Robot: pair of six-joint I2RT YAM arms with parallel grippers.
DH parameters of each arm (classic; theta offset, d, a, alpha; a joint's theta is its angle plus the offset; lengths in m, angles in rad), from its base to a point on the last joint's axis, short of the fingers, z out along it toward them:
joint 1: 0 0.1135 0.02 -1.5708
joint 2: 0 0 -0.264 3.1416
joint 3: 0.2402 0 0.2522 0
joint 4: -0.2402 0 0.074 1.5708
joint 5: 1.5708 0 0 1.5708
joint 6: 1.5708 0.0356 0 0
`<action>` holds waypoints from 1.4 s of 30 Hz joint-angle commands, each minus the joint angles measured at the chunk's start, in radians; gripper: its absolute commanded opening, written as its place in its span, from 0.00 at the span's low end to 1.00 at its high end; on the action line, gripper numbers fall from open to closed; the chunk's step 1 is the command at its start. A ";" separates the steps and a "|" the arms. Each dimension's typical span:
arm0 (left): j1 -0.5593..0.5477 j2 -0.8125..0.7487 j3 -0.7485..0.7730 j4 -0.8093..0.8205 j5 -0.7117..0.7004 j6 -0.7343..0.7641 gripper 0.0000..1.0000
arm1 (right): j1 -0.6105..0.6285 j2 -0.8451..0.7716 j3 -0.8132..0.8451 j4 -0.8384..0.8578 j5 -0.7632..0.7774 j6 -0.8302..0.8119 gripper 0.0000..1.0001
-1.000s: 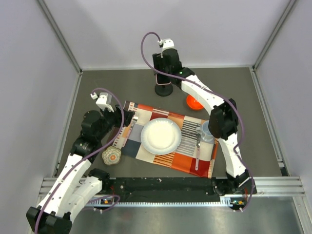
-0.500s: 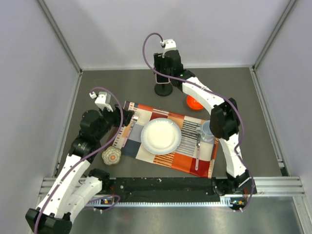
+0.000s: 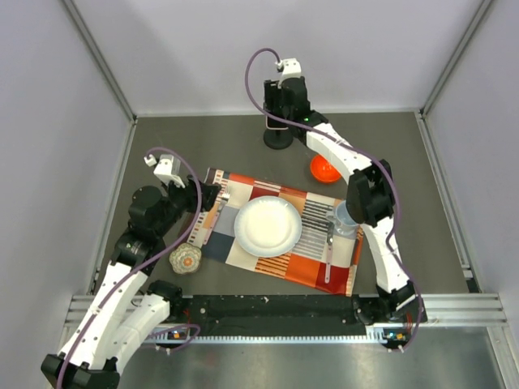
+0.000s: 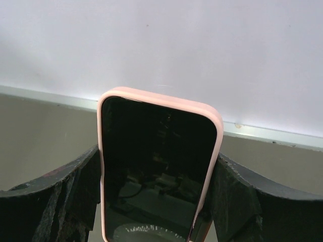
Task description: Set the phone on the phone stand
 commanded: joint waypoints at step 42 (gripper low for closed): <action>0.001 -0.032 0.053 -0.023 0.027 -0.007 0.73 | -0.069 -0.403 -0.180 -0.214 -0.361 -0.076 0.99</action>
